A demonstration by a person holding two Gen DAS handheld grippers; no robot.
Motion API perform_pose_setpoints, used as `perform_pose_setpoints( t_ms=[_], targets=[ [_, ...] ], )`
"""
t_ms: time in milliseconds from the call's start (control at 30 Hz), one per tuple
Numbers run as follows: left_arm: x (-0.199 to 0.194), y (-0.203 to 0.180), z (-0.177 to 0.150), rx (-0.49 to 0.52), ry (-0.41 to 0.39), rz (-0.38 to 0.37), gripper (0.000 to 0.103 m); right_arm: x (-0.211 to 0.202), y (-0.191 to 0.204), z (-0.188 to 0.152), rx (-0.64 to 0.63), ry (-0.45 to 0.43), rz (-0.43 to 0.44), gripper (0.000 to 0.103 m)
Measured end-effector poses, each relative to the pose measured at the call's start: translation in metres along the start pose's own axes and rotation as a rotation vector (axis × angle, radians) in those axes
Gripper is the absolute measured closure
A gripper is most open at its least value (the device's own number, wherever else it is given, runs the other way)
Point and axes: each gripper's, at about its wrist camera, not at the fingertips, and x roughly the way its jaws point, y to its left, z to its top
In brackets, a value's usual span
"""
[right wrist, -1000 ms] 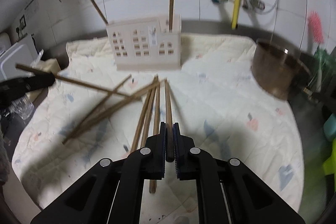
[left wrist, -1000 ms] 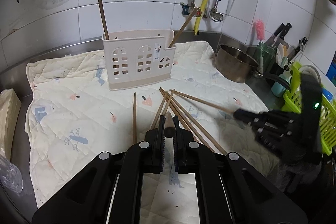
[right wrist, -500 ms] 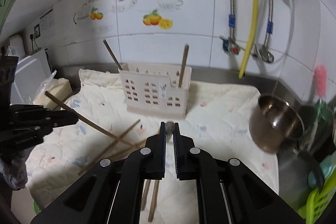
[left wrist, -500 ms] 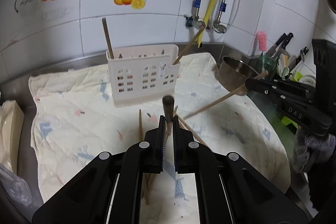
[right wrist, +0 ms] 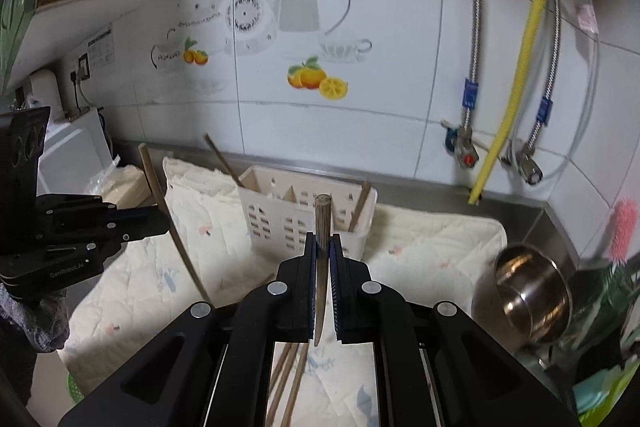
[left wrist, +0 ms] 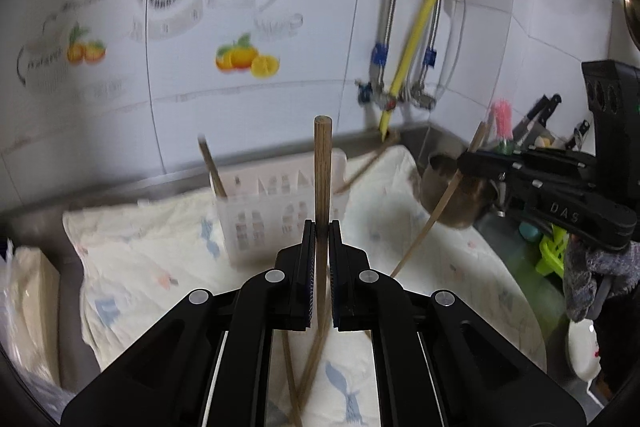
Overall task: Organize utensils
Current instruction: 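Carry both chopsticks up into the white holder and open both grippers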
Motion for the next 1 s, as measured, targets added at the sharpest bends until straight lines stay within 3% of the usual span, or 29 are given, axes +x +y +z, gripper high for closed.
perform_pose_setpoints(
  t_ms=[300,500,733,1000],
  targets=[
    [-0.004,0.005,0.081,0.049,-0.115,0.08,0.098,0.009,-0.011,0.056,0.019,-0.045,0.027,0.096],
    [0.012,0.018,0.115,0.054,-0.154,0.157,0.098,0.015,-0.018,0.092,0.02,-0.087,0.018,0.096],
    [0.044,0.043,0.12,-0.003,-0.163,0.206,0.098,0.036,-0.032,0.119,0.044,-0.119,-0.028,0.096],
    [0.075,0.065,0.097,-0.051,-0.104,0.183,0.098,0.078,-0.046,0.107,0.062,-0.07,-0.06,0.096]
  ],
)
